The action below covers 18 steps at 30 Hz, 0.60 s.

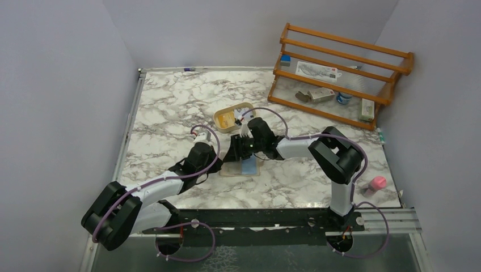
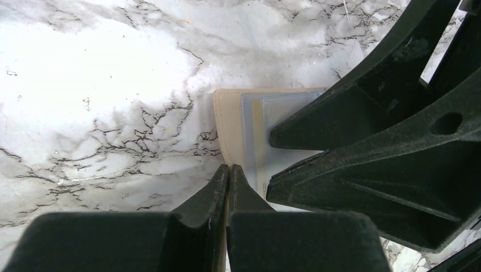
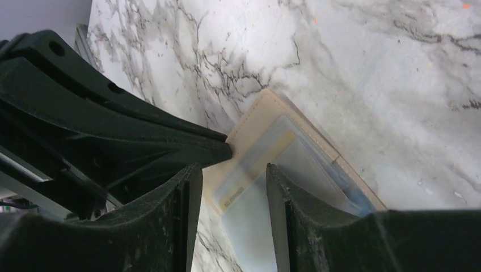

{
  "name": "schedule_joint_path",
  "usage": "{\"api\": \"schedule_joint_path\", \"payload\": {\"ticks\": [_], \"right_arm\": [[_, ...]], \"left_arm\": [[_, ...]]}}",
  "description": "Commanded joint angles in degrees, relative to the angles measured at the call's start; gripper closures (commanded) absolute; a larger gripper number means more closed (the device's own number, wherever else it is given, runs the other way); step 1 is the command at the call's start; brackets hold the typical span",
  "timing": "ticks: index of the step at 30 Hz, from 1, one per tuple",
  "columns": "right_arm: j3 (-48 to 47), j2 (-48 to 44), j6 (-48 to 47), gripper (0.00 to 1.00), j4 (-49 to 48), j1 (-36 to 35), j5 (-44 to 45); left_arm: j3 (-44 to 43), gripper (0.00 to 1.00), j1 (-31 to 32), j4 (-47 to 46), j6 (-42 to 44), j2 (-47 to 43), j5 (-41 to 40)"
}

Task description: Take the credit cards out of the card holder

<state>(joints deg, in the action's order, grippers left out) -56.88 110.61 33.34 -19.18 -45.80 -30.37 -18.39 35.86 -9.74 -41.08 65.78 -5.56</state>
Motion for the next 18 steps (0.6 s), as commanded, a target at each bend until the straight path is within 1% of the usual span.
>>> {"api": "schedule_joint_path", "payload": {"ticks": [1, 7, 18], "right_arm": [[3.05, -2.41, -2.05, 0.5, 3.13, -0.38, 2.45], [6.69, -5.74, -4.13, 0.5, 6.15, -0.18, 4.69], [6.32, -13.77, -12.87, 0.48, 21.21, -0.08, 16.94]], "left_arm": [[-0.49, 1.0, 0.0, -0.75, 0.61, -1.59, -1.95], [-0.42, 1.0, 0.0, -0.43, 0.65, -1.76, -2.08], [-0.17, 1.0, 0.0, -0.68, 0.57, -2.0, -1.91]]}}
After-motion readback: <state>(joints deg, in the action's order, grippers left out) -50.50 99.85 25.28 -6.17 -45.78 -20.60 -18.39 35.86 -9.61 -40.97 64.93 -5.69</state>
